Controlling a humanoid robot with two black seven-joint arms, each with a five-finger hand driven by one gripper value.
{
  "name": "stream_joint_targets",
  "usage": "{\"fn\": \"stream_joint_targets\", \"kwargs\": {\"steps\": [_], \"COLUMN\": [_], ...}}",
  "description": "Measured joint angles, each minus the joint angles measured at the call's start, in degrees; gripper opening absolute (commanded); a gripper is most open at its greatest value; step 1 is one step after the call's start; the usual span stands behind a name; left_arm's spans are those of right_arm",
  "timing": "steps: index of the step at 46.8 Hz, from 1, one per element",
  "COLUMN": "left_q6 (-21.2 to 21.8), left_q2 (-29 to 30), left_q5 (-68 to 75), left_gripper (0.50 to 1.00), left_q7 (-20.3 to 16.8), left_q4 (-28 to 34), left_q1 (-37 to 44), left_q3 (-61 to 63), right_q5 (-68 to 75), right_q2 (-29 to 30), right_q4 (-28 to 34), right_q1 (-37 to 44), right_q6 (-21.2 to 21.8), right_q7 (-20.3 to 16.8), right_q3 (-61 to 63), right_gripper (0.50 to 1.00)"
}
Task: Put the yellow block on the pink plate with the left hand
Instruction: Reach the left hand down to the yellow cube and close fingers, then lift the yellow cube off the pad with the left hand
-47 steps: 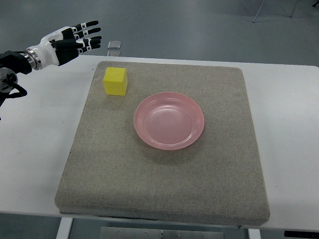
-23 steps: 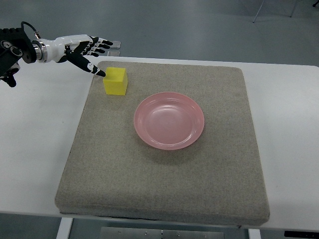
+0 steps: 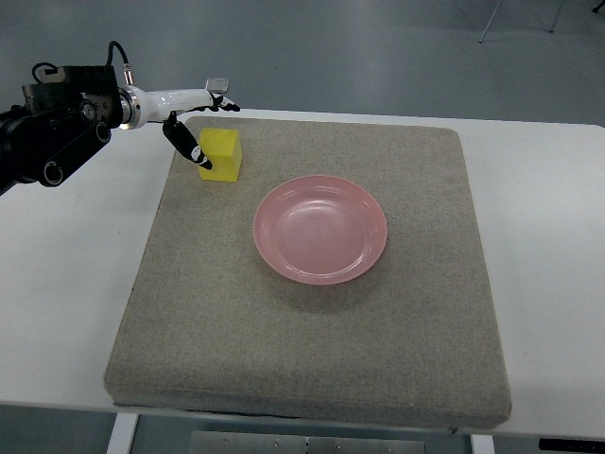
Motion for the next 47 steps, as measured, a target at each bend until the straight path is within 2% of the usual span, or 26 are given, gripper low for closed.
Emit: {"fn": "stream_joint_targets", "kwargs": {"steps": [7,12,16,21,27,29,32,40,47], "left_q6": [0.68,3.95,6.00,6.22,6.28,6.35,6.42,6.46,6.01], "left_q2": [-1.12,-1.73,-1.87,-1.88,-1.88,-1.77,-1.35,-0.50,4.52], "left_q5": [0.12,-0.01,-0.01,-0.01,0.07,0.01,-0.32,-0.57,-0.60], "left_gripper": [0.981,0.958,0.827,0.679,0.549,0.521,0.500,0.500,0.500], "left_q7": [0.13,0.09,0.11,0.08,0.05,0.05,0.00,-0.20,-0.29], "left_q4": [0.28,1.03,1.54,1.69,1.69,1.68,1.46,0.16,-9.56], "left_q1": [0.06,0.05,0.07,0.07,-0.21,-0.64,-1.41,-3.66,-5.00], "left_q3": [4.87,8.64,9.71,9.80,9.88,9.87,9.74,9.59,9.51], "right_q5": [0.00,0.00,0.00,0.00,0.00,0.00,0.00,0.00,0.00], "right_q2": [0.00,0.00,0.00,0.00,0.00,0.00,0.00,0.00,0.00], "right_q4": [0.00,0.00,0.00,0.02,0.01,0.01,0.00,0.00,0.00], "right_q1": [0.00,0.00,0.06,0.02,0.00,0.00,0.02,0.00,0.01], "right_q6": [0.00,0.00,0.00,0.00,0.00,0.00,0.00,0.00,0.00], "right_q7": [0.00,0.00,0.00,0.00,0.00,0.00,0.01,0.00,0.02], "right_q3": [0.00,0.00,0.00,0.00,0.00,0.00,0.00,0.00,0.00], "right_gripper": [0.924,0.924,0.924,0.924,0.924,0.924,0.924,0.924,0.924]}}
